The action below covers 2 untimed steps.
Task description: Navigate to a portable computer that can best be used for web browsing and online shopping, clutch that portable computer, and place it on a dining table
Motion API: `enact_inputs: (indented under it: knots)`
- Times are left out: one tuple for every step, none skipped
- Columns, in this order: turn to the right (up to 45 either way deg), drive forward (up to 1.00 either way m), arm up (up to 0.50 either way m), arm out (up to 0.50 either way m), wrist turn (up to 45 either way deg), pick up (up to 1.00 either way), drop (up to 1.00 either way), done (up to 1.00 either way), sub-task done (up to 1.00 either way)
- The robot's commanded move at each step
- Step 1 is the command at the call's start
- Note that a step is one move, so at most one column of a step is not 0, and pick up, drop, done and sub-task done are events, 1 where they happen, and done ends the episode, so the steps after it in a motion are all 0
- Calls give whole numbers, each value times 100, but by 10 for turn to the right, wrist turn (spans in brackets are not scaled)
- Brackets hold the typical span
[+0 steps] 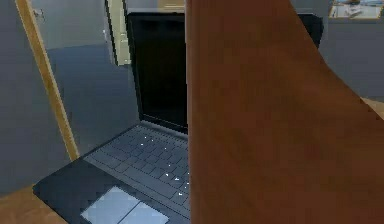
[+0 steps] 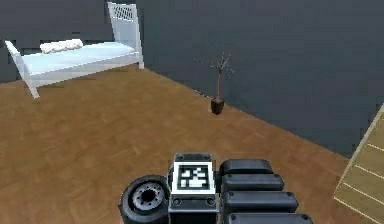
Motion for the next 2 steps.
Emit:
enact_inputs:
  knots:
    - [-450,0,0,0,0,0,0,0,0]
    - [-120,0,0,0,0,0,0,0,0]
